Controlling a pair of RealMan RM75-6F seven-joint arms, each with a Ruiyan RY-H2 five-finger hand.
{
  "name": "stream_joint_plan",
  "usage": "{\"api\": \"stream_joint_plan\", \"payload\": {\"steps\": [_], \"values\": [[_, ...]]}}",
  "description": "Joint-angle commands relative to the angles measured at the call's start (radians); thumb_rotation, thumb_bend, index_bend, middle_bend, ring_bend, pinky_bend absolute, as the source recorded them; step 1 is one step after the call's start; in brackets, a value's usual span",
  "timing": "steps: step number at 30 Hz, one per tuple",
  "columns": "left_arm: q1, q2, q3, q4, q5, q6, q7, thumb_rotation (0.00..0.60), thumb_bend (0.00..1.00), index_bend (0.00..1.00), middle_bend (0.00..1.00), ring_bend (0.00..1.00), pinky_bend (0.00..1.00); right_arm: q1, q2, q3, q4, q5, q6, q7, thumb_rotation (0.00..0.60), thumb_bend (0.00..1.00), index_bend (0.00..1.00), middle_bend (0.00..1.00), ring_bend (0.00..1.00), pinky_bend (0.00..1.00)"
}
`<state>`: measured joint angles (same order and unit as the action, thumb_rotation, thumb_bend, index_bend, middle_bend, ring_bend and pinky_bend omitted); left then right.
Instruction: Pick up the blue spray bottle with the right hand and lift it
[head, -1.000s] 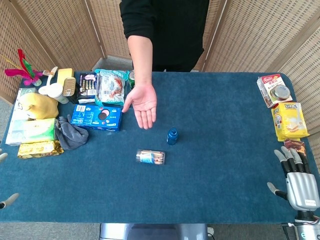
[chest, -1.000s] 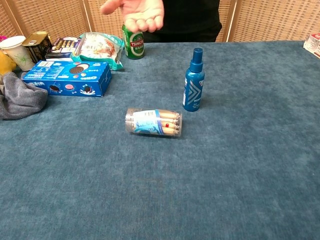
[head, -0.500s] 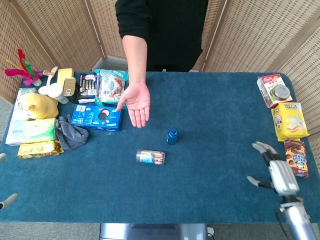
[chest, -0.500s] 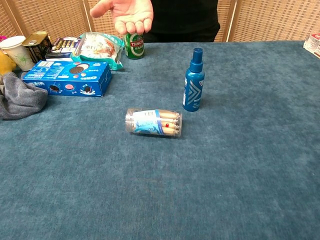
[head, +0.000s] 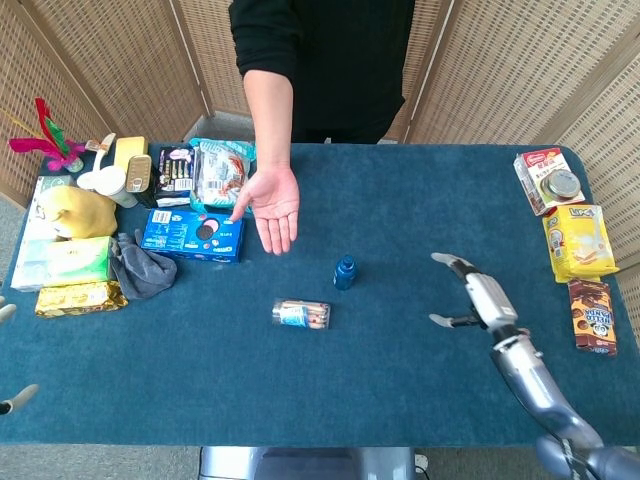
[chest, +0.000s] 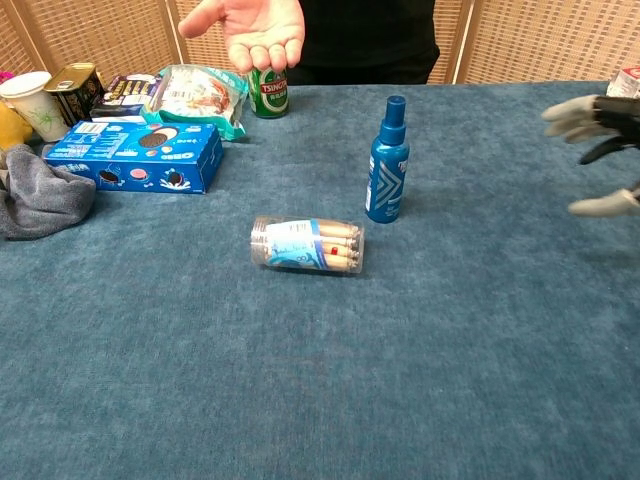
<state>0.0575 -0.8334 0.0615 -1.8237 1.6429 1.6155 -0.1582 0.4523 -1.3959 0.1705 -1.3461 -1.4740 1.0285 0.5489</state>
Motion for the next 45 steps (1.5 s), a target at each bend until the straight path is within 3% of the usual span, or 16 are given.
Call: {"api": "stream_joint_plan", "payload": {"steps": [1, 11, 26, 31, 37, 45], "values": [[0.0, 0.001, -0.001, -0.001, -0.002, 0.001, -0.003, 0.6, 0.14, 0.0, 0.0, 0.0, 0.09, 0.034, -0.02, 0.019, -0.012, 0.025, -0.035, 0.016, 0.6, 0.07, 0.14, 0.18, 0.15, 0.21], [0.002, 0.004, -0.006, 0.003, -0.013, 0.003, -0.02, 0.6, 0.14, 0.0, 0.0, 0.0, 0.09, 0.132, -0.07, 0.06, -0.034, 0.086, -0.148, 0.041, 0.6, 0.07, 0.14, 0.2, 0.16, 0.21], [-0.006, 0.009, -0.009, 0.005, -0.024, -0.015, -0.033, 0.6, 0.14, 0.0, 0.0, 0.0, 0.09, 0.26, -0.213, 0.13, 0.059, 0.23, -0.225, -0.083, 0.6, 0.07, 0.16, 0.21, 0.16, 0.21], [-0.009, 0.01, -0.01, 0.004, -0.028, -0.022, -0.034, 0.6, 0.14, 0.0, 0.0, 0.0, 0.09, 0.28, -0.238, 0.141, 0.099, 0.253, -0.247, -0.071, 0.6, 0.07, 0.16, 0.21, 0.17, 0.21], [-0.012, 0.009, -0.011, 0.003, -0.034, -0.03, -0.032, 0.6, 0.14, 0.0, 0.0, 0.0, 0.09, 0.286, -0.266, 0.144, 0.134, 0.255, -0.248, -0.032, 0.6, 0.07, 0.16, 0.22, 0.21, 0.32], [-0.015, 0.01, -0.012, -0.003, -0.039, -0.038, -0.028, 0.6, 0.14, 0.0, 0.0, 0.0, 0.09, 0.309, -0.318, 0.148, 0.176, 0.228, -0.263, 0.067, 0.6, 0.07, 0.16, 0.22, 0.2, 0.32]]}}
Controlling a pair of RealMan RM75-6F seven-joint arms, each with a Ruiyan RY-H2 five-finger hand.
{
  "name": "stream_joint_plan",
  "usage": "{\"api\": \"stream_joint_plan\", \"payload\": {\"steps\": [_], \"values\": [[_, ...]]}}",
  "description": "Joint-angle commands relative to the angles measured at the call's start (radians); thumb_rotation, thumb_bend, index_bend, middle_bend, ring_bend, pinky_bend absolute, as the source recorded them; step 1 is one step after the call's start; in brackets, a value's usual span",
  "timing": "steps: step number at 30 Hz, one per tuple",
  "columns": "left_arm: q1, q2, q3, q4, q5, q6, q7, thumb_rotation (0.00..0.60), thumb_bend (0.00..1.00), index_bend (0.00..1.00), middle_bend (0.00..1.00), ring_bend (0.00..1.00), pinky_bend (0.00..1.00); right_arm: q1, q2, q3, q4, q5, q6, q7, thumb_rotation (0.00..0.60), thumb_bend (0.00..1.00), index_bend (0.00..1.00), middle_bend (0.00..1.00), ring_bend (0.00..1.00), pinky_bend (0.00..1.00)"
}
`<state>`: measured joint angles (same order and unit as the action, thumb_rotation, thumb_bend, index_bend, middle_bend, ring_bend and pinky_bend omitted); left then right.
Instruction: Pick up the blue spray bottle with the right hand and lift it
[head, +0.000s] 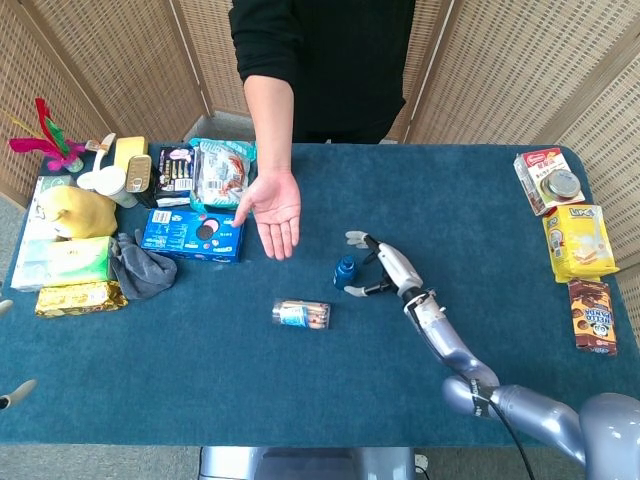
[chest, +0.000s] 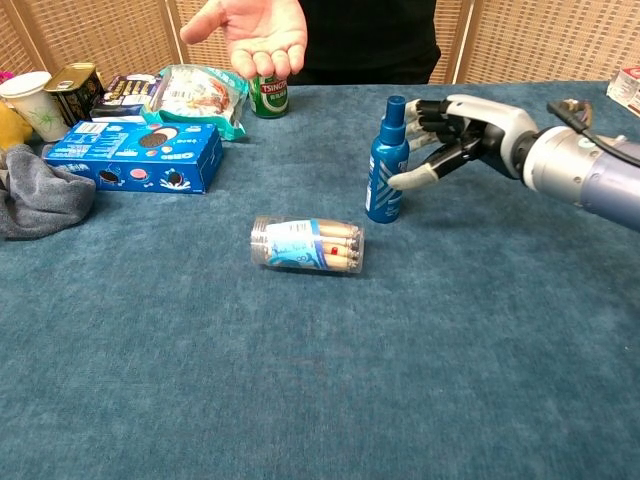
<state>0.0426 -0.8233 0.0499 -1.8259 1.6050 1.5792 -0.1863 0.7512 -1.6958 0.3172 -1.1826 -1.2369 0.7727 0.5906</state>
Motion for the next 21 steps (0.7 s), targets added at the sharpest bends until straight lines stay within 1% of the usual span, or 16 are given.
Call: {"api": "stream_joint_plan", "payload": {"steps": [1, 7, 10, 13, 15, 16, 18, 21], "values": [[-0.001, 0.001, 0.0, -0.001, -0.001, -0.002, 0.0, 0.6, 0.14, 0.0, 0.0, 0.0, 0.09, 0.013, -0.023, 0.001, 0.019, -0.012, -0.009, 0.032, 0.6, 0.07, 0.16, 0.22, 0.19, 0.32], [-0.002, 0.002, -0.001, 0.001, -0.003, -0.005, -0.008, 0.6, 0.14, 0.0, 0.0, 0.0, 0.09, 0.029, -0.068, 0.004, 0.062, -0.027, 0.002, 0.071, 0.6, 0.08, 0.19, 0.23, 0.19, 0.31], [-0.002, 0.004, -0.002, 0.004, -0.005, -0.004, -0.016, 0.6, 0.14, 0.0, 0.0, 0.0, 0.09, 0.035, -0.093, 0.015, 0.085, -0.029, 0.025, 0.084, 0.6, 0.08, 0.23, 0.28, 0.22, 0.31], [-0.002, 0.007, -0.002, 0.006, -0.005, -0.004, -0.025, 0.6, 0.14, 0.0, 0.0, 0.0, 0.09, 0.037, -0.124, 0.028, 0.116, -0.029, 0.06, 0.095, 0.6, 0.12, 0.32, 0.38, 0.31, 0.36], [-0.002, 0.007, -0.002, 0.007, -0.004, -0.002, -0.029, 0.6, 0.14, 0.0, 0.0, 0.0, 0.09, 0.037, -0.142, 0.03, 0.138, -0.033, 0.085, 0.092, 0.6, 0.17, 0.39, 0.48, 0.4, 0.39], [-0.001, 0.008, -0.001, 0.008, -0.003, -0.002, -0.031, 0.6, 0.14, 0.0, 0.0, 0.0, 0.09, 0.035, -0.151, 0.029, 0.149, -0.037, 0.098, 0.089, 0.6, 0.18, 0.41, 0.52, 0.43, 0.39], [-0.001, 0.008, 0.0, 0.01, 0.0, -0.001, -0.032, 0.6, 0.14, 0.0, 0.0, 0.0, 0.09, 0.032, -0.167, 0.022, 0.175, -0.048, 0.128, 0.073, 0.6, 0.2, 0.51, 0.64, 0.52, 0.42], [0.0, 0.008, 0.001, 0.011, 0.003, -0.001, -0.035, 0.6, 0.14, 0.0, 0.0, 0.0, 0.09, 0.025, -0.172, 0.005, 0.192, -0.064, 0.149, 0.058, 0.6, 0.2, 0.63, 0.76, 0.61, 0.48]]}}
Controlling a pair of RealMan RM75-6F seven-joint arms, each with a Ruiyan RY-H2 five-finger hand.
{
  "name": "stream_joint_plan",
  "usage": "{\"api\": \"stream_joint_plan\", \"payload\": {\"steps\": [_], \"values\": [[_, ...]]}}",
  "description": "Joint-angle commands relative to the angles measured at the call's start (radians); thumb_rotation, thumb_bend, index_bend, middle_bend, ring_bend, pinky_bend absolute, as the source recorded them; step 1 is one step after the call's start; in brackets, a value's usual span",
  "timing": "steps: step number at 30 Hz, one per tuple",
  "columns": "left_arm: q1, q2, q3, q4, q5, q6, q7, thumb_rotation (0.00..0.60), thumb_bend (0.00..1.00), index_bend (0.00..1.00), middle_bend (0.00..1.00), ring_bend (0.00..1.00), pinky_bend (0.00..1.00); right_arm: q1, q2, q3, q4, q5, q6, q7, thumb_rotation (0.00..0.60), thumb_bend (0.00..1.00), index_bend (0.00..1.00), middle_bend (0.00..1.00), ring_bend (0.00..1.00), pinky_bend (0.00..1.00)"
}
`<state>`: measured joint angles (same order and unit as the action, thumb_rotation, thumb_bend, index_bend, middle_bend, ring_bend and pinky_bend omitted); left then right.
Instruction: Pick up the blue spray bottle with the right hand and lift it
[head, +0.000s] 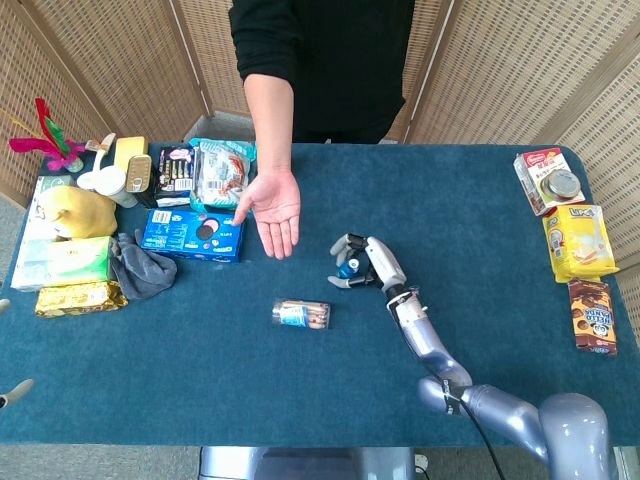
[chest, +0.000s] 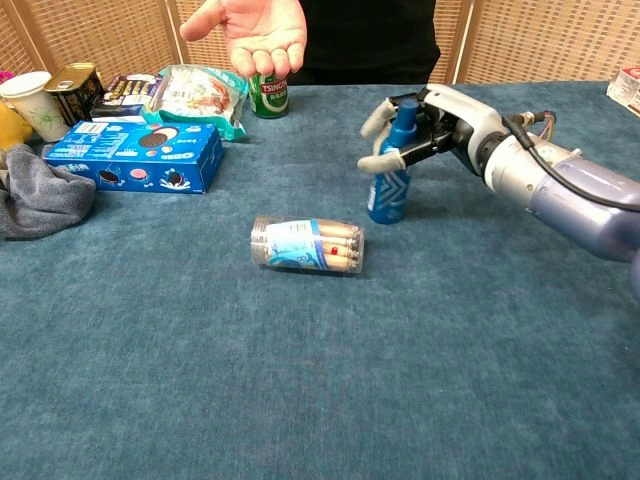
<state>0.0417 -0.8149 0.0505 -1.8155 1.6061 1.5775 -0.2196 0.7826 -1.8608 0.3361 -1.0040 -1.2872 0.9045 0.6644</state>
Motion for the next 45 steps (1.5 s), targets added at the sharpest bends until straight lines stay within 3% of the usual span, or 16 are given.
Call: {"api": "stream_joint_plan", "payload": {"steps": [1, 9, 22, 28, 34, 39, 45], "values": [[0.001, 0.0, 0.001, 0.001, 0.003, 0.002, -0.002, 0.6, 0.14, 0.0, 0.0, 0.0, 0.09, -0.01, -0.009, -0.016, 0.016, -0.015, 0.025, -0.021, 0.6, 0.2, 0.64, 0.77, 0.62, 0.5], [0.001, -0.002, 0.005, 0.0, 0.013, 0.002, 0.005, 0.6, 0.14, 0.0, 0.0, 0.0, 0.09, -0.048, 0.027, -0.031, -0.037, -0.033, 0.096, -0.068, 0.6, 0.23, 0.66, 0.8, 0.66, 0.69], [0.003, -0.003, 0.011, -0.002, 0.028, 0.006, 0.011, 0.6, 0.14, 0.0, 0.0, 0.0, 0.09, -0.13, 0.25, -0.001, -0.317, -0.046, 0.217, -0.181, 0.6, 0.25, 0.66, 0.8, 0.66, 0.72], [0.006, -0.001, 0.016, -0.003, 0.042, 0.014, 0.008, 0.6, 0.14, 0.0, 0.0, 0.0, 0.09, -0.116, 0.362, 0.076, -0.499, -0.016, 0.248, -0.33, 0.6, 0.25, 0.66, 0.8, 0.66, 0.72], [0.006, 0.005, 0.018, 0.006, 0.044, 0.016, -0.017, 0.6, 0.14, 0.0, 0.0, 0.0, 0.09, -0.036, 0.414, 0.202, -0.633, 0.102, 0.229, -0.514, 0.6, 0.25, 0.66, 0.8, 0.66, 0.72], [0.01, 0.012, 0.018, 0.019, 0.04, 0.026, -0.054, 0.6, 0.14, 0.0, 0.0, 0.0, 0.09, 0.048, 0.394, 0.293, -0.668, 0.222, 0.246, -0.638, 0.6, 0.25, 0.66, 0.8, 0.66, 0.71], [0.012, 0.018, 0.02, 0.029, 0.042, 0.03, -0.081, 0.6, 0.14, 0.0, 0.0, 0.0, 0.09, 0.111, 0.353, 0.338, -0.659, 0.345, 0.266, -0.711, 0.6, 0.25, 0.66, 0.8, 0.66, 0.71]]}}
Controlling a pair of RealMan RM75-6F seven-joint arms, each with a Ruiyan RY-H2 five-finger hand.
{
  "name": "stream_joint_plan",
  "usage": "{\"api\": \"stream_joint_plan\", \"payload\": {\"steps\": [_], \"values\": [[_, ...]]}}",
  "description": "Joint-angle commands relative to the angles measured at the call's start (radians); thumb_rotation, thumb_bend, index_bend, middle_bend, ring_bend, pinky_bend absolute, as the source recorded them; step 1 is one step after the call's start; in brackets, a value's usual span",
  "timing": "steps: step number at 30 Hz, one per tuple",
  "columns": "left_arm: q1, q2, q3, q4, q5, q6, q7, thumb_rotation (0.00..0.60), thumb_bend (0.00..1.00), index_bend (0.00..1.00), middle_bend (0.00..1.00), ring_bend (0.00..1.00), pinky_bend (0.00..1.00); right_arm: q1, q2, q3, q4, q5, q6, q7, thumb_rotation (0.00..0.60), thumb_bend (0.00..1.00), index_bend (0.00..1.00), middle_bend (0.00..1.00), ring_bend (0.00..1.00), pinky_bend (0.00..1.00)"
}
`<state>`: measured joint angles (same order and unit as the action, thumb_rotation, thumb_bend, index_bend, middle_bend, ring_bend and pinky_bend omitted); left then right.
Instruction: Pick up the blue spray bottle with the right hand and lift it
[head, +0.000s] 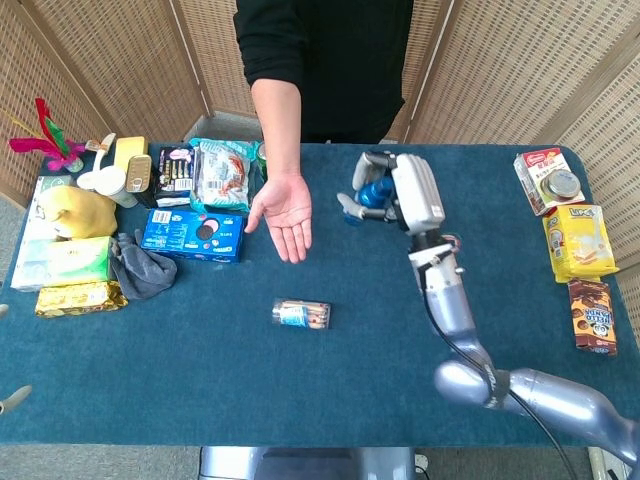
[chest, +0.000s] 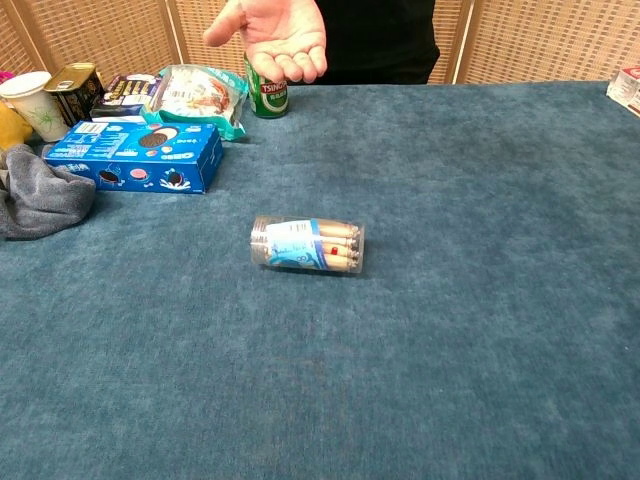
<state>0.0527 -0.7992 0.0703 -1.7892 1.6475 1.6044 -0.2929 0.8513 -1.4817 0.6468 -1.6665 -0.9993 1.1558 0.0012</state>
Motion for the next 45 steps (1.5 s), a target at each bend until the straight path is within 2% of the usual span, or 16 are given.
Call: {"api": "stream_joint_plan", "payload": {"steps": [1, 3, 10, 23, 25, 27, 29, 30, 31, 32, 33, 36, 39, 43, 45], "values": [[0.001, 0.003, -0.001, 0.004, 0.001, 0.006, -0.012, 0.6, 0.14, 0.0, 0.0, 0.0, 0.09, 0.053, -0.036, 0.025, 0.016, 0.073, 0.018, -0.064, 0.6, 0.25, 0.66, 0.8, 0.66, 0.71], [0.001, 0.005, 0.0, 0.009, 0.0, 0.005, -0.026, 0.6, 0.14, 0.0, 0.0, 0.0, 0.09, 0.077, -0.077, 0.011, 0.054, 0.105, 0.023, -0.08, 0.6, 0.25, 0.66, 0.8, 0.66, 0.71], [-0.001, 0.009, -0.003, 0.014, -0.011, 0.002, -0.043, 0.6, 0.14, 0.0, 0.0, 0.0, 0.09, 0.128, -0.154, -0.008, 0.125, 0.101, 0.047, -0.087, 0.6, 0.25, 0.66, 0.8, 0.66, 0.71], [0.002, 0.013, -0.001, 0.028, -0.01, 0.006, -0.068, 0.6, 0.14, 0.0, 0.0, 0.0, 0.09, 0.227, -0.303, -0.004, 0.25, 0.135, 0.086, -0.128, 0.6, 0.25, 0.65, 0.79, 0.65, 0.69], [0.003, 0.014, -0.002, 0.031, -0.011, 0.008, -0.072, 0.6, 0.14, 0.0, 0.0, 0.0, 0.09, 0.233, -0.309, -0.001, 0.257, 0.146, 0.089, -0.145, 0.6, 0.23, 0.57, 0.72, 0.59, 0.67], [0.002, 0.014, -0.003, 0.035, -0.012, 0.008, -0.077, 0.6, 0.14, 0.0, 0.0, 0.0, 0.09, 0.24, -0.313, -0.002, 0.255, 0.155, 0.09, -0.167, 0.6, 0.11, 0.33, 0.49, 0.44, 0.59], [0.001, 0.015, -0.003, 0.037, -0.013, 0.005, -0.081, 0.6, 0.14, 0.0, 0.0, 0.0, 0.09, 0.24, -0.302, -0.01, 0.242, 0.16, 0.071, -0.183, 0.595, 0.02, 0.16, 0.27, 0.28, 0.47], [0.0, 0.016, -0.003, 0.038, -0.013, 0.004, -0.083, 0.6, 0.14, 0.0, 0.0, 0.0, 0.09, 0.236, -0.288, -0.019, 0.233, 0.15, 0.059, -0.187, 0.565, 0.0, 0.11, 0.17, 0.2, 0.41], [0.002, 0.016, -0.003, 0.04, -0.013, 0.007, -0.086, 0.6, 0.14, 0.0, 0.0, 0.0, 0.09, 0.228, -0.266, -0.039, 0.218, 0.116, 0.065, -0.205, 0.529, 0.0, 0.09, 0.13, 0.16, 0.39], [0.003, 0.016, -0.002, 0.041, -0.012, 0.009, -0.087, 0.6, 0.14, 0.0, 0.0, 0.0, 0.09, 0.218, -0.251, -0.044, 0.198, 0.104, 0.065, -0.202, 0.459, 0.0, 0.08, 0.09, 0.12, 0.36], [0.003, 0.015, -0.002, 0.042, -0.011, 0.009, -0.087, 0.6, 0.14, 0.0, 0.0, 0.0, 0.09, 0.21, -0.234, -0.046, 0.174, 0.097, 0.062, -0.2, 0.39, 0.0, 0.07, 0.08, 0.1, 0.35], [0.003, 0.015, 0.0, 0.042, -0.007, 0.009, -0.084, 0.6, 0.14, 0.0, 0.0, 0.0, 0.09, 0.191, -0.191, -0.046, 0.117, 0.074, 0.063, -0.201, 0.275, 0.0, 0.07, 0.07, 0.09, 0.34], [0.003, 0.013, 0.001, 0.04, -0.002, 0.009, -0.075, 0.6, 0.14, 0.0, 0.0, 0.0, 0.09, 0.165, -0.137, -0.044, 0.046, 0.038, 0.085, -0.206, 0.206, 0.0, 0.07, 0.07, 0.09, 0.32], [0.004, 0.011, 0.003, 0.038, 0.002, 0.009, -0.068, 0.6, 0.14, 0.0, 0.0, 0.0, 0.09, 0.105, -0.049, -0.052, -0.045, -0.016, 0.115, -0.203, 0.172, 0.0, 0.07, 0.07, 0.09, 0.31], [0.005, 0.01, 0.004, 0.037, 0.004, 0.011, -0.067, 0.6, 0.14, 0.0, 0.0, 0.0, 0.09, 0.055, 0.018, -0.076, -0.084, -0.058, 0.133, -0.206, 0.165, 0.0, 0.07, 0.07, 0.09, 0.31]]}}
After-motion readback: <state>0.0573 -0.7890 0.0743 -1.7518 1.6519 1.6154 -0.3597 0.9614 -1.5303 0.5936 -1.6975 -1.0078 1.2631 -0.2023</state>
